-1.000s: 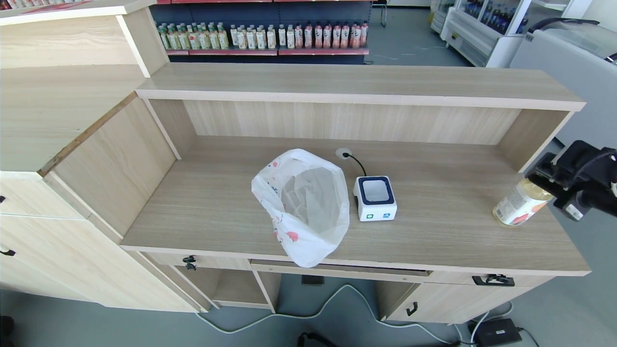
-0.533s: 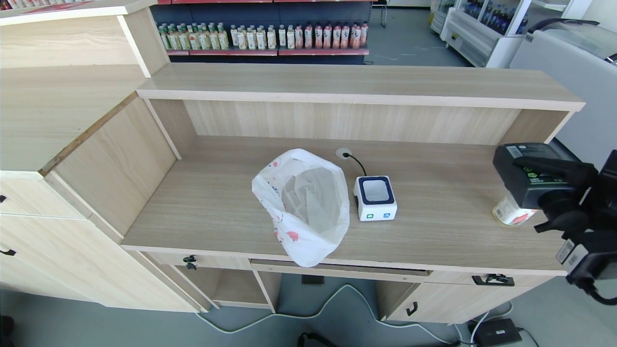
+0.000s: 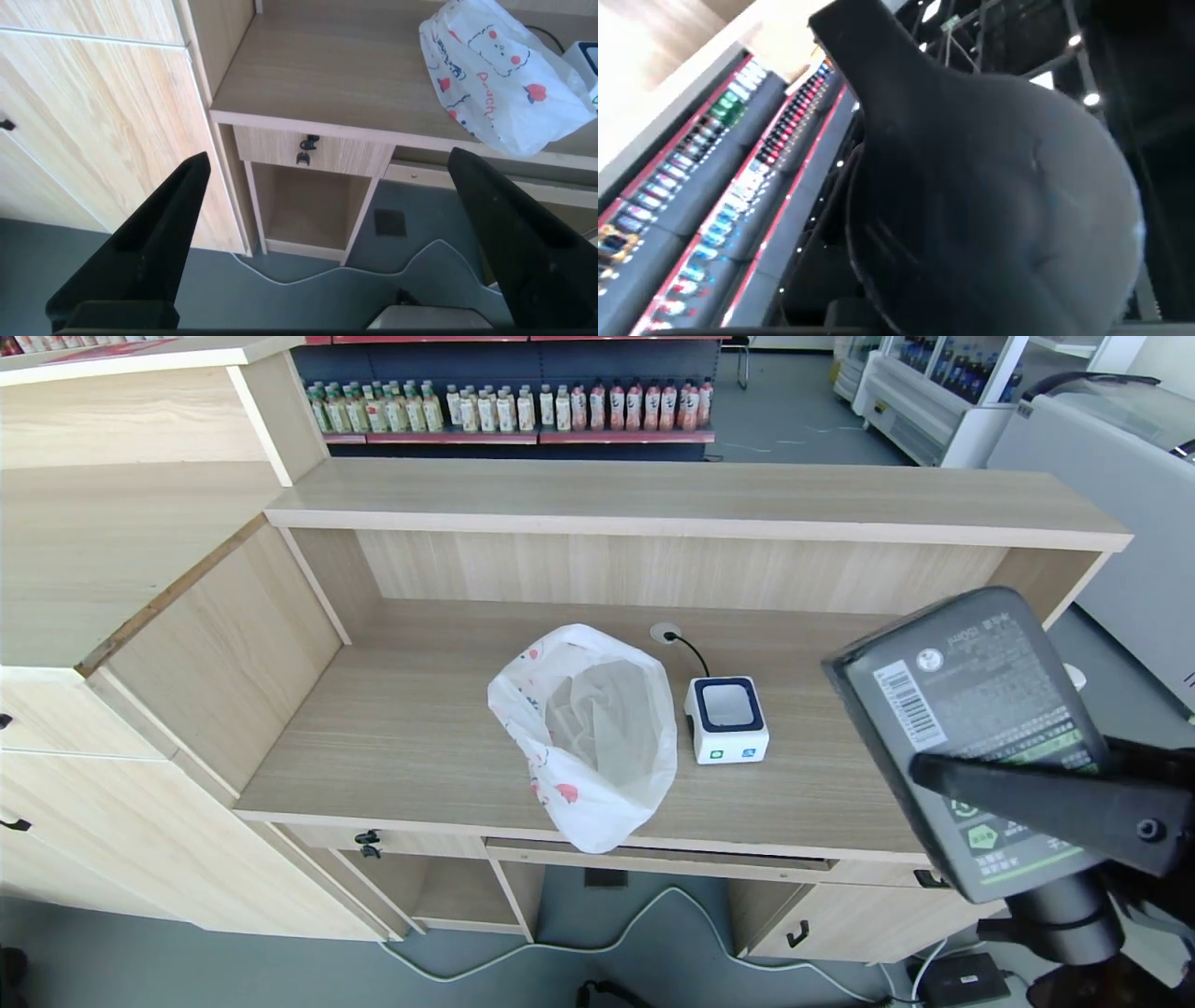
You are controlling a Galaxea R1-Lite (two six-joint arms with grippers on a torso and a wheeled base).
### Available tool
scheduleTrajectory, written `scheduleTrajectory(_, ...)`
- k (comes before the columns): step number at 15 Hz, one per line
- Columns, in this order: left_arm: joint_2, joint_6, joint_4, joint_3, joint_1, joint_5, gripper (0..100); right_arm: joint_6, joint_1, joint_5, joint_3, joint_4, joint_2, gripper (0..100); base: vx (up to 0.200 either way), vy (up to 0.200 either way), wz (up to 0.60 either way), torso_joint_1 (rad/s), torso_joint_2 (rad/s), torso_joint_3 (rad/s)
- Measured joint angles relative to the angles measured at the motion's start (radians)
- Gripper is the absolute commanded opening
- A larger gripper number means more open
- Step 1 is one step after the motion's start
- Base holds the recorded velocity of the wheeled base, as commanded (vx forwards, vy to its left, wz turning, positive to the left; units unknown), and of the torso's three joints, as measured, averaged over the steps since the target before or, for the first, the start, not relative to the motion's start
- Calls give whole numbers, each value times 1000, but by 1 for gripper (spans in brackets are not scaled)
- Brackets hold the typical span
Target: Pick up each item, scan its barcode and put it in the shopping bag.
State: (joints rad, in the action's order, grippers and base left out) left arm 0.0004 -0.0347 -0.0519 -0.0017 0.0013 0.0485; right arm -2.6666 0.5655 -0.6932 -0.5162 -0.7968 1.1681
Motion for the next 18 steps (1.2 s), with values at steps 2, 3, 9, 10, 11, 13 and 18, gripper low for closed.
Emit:
scheduleTrajectory(2, 0, 0, 0, 0, 0, 0, 100, -66, 44, -10, -8, -10, -14, 0, 0, 0, 0, 0, 0, 0)
scheduleTrajectory(3, 0, 0, 0, 0, 0, 0, 100, -88, 64, -34, -9, -12, -21, 0, 0, 0, 0, 0, 0, 0)
scheduleTrajectory(9, 0, 0, 0, 0, 0, 0, 100, -101, 89, -102, -7, -13, -36, 0, 0, 0, 0, 0, 0, 0)
scheduleTrajectory(10, 0, 0, 0, 0, 0, 0, 100, -100, 94, -103, -6, -12, -43, 0, 0, 0, 0, 0, 0, 0)
scheduleTrajectory(11, 0, 0, 0, 0, 0, 0, 100, -96, 96, -104, -6, -12, -52, 0, 0, 0, 0, 0, 0, 0)
scheduleTrajectory(13, 0, 0, 0, 0, 0, 0, 100, -86, 96, -106, -6, -11, -66, 0, 0, 0, 0, 0, 0, 0)
scheduleTrajectory(18, 0, 0, 0, 0, 0, 0, 100, -76, 92, -109, -5, -10, -83, 0, 0, 0, 0, 0, 0, 0)
